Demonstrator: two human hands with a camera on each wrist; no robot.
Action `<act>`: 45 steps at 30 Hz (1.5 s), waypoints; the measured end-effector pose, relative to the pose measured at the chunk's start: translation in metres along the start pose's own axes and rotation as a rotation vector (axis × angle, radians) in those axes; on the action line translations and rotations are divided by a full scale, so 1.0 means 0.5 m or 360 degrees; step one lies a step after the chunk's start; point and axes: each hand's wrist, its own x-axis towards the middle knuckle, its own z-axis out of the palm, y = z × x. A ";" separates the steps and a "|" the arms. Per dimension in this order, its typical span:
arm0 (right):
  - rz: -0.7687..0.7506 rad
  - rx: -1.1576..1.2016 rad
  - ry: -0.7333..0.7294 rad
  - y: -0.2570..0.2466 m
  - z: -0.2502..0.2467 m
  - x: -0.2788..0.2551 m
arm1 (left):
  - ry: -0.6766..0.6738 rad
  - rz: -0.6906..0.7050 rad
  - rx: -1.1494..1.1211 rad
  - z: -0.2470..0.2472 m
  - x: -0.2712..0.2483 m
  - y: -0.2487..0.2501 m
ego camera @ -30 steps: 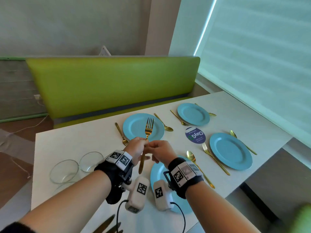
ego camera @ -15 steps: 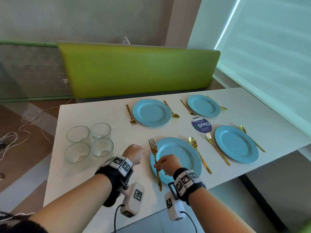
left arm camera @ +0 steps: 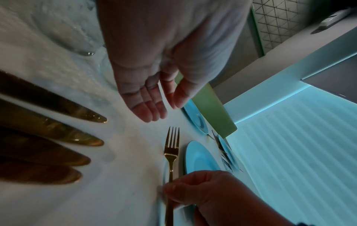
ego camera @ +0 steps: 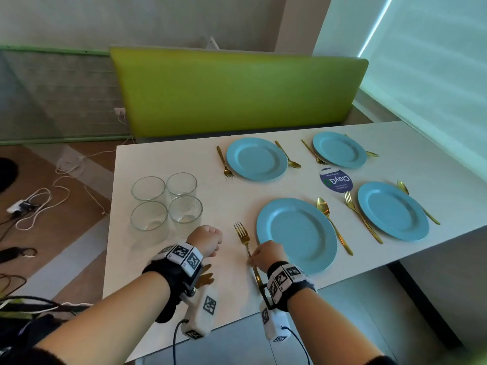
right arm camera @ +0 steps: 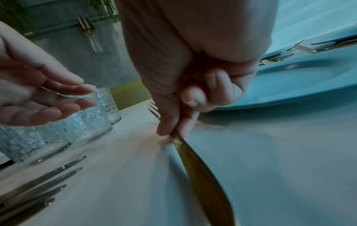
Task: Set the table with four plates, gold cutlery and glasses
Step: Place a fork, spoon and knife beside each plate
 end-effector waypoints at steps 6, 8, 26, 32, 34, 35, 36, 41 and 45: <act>0.0097 -0.0005 0.0099 -0.012 0.013 0.003 | -0.0040 0.0022 0.0039 -0.028 0.008 -0.022; 0.0121 -0.0022 0.0126 -0.014 0.015 0.004 | -0.0055 0.0023 0.0037 -0.035 0.008 -0.024; 0.0217 -0.0167 0.0344 -0.016 -0.020 0.000 | -0.0128 0.0044 0.0115 -0.058 0.006 -0.042; 0.0217 -0.0170 0.0380 -0.008 -0.024 0.005 | -0.0141 0.0014 0.0168 -0.062 0.010 -0.053; 0.0214 -0.0175 0.0383 -0.006 -0.024 0.006 | -0.0131 0.0008 0.0203 -0.064 0.007 -0.057; 0.0213 -0.0178 0.0383 -0.005 -0.025 0.007 | -0.0126 0.0007 0.0223 -0.066 0.006 -0.059; 0.0211 -0.0180 0.0383 -0.004 -0.025 0.007 | -0.0122 0.0004 0.0241 -0.067 0.005 -0.061; 0.0186 -0.0211 0.0377 -0.006 -0.026 0.008 | -0.0110 0.0010 0.0301 -0.071 0.001 -0.072; 0.0167 -0.0251 0.0380 -0.008 -0.028 0.006 | -0.0079 0.0041 0.0412 -0.076 -0.005 -0.080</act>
